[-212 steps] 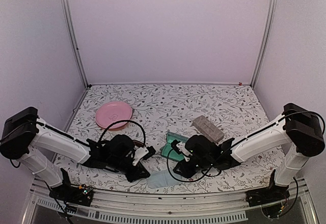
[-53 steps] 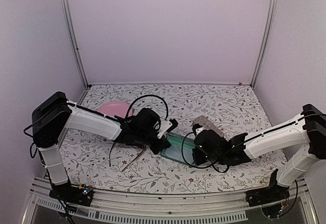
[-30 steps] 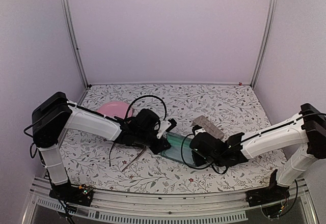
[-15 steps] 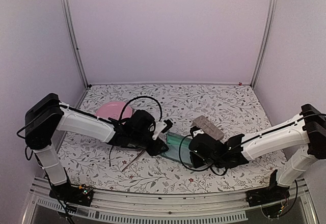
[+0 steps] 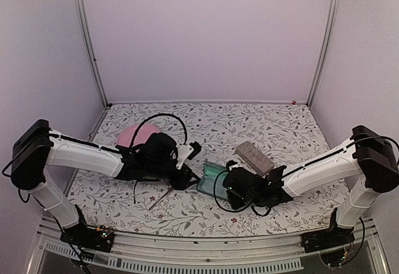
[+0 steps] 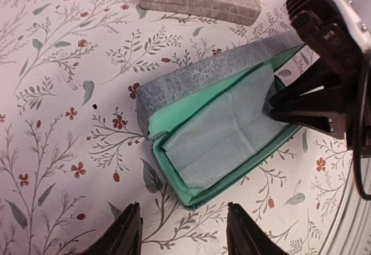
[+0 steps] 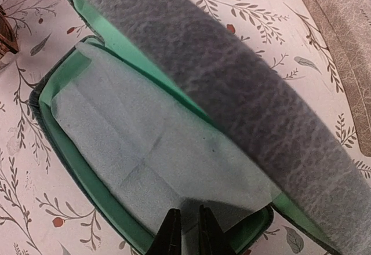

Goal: Organize the sunglasses
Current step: Place the folded cleaning cloth in the sunglasses case, then pick up the sunglasses from the center of the board.

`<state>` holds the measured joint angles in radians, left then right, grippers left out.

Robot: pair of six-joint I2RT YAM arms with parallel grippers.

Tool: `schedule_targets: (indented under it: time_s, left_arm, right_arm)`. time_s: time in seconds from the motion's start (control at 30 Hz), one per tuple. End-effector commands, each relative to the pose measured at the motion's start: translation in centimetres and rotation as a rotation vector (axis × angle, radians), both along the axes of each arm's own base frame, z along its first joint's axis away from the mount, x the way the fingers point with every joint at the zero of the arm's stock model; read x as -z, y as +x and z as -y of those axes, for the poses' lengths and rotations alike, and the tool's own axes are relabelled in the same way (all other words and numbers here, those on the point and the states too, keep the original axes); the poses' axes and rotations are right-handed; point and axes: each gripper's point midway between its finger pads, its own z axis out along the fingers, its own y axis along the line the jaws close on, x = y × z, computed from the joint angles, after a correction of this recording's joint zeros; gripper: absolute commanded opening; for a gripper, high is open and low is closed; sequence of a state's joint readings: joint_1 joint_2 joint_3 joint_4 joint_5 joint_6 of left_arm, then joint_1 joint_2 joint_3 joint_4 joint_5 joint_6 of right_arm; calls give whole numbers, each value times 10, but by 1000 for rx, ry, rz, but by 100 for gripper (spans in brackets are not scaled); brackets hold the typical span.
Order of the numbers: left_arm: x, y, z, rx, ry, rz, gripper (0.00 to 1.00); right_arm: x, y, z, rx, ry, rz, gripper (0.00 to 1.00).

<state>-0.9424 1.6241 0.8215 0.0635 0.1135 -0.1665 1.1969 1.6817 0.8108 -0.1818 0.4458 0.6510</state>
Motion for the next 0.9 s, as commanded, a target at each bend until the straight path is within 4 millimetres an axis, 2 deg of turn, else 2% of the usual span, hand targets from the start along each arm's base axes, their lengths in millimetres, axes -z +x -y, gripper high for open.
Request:
schedule_targets:
  time_s: [0.0, 0.17, 0.33, 0.4, 0.53, 0.73, 0.87]
  left_arm:
    - [-15, 7, -17, -58, 11, 70, 55]
    - [-11, 12, -39, -114, 56, 73, 58]
    - [-12, 19, -61, -187, 54, 60, 62]
    - [-14, 21, -69, -209, 43, 54, 63]
    - [-13, 24, -87, -259, 35, 22, 66]
    - [-17, 26, -117, -358, 33, -20, 70]
    - [-20, 33, -146, -457, 55, -45, 70]
  right_arm:
    - [7, -1, -4, -13, -27, -39, 14]
    - [12, -2, -1, -10, -48, -56, 14]
    - [1, 0, -1, -7, -33, -37, 14]
    - [-7, 1, -1, -7, -15, -21, 15]
    - [-37, 4, -5, -17, 63, 28, 18]
    - [-71, 3, -5, -41, 166, 78, 30]
    - [-93, 5, -3, -43, 215, 120, 39]
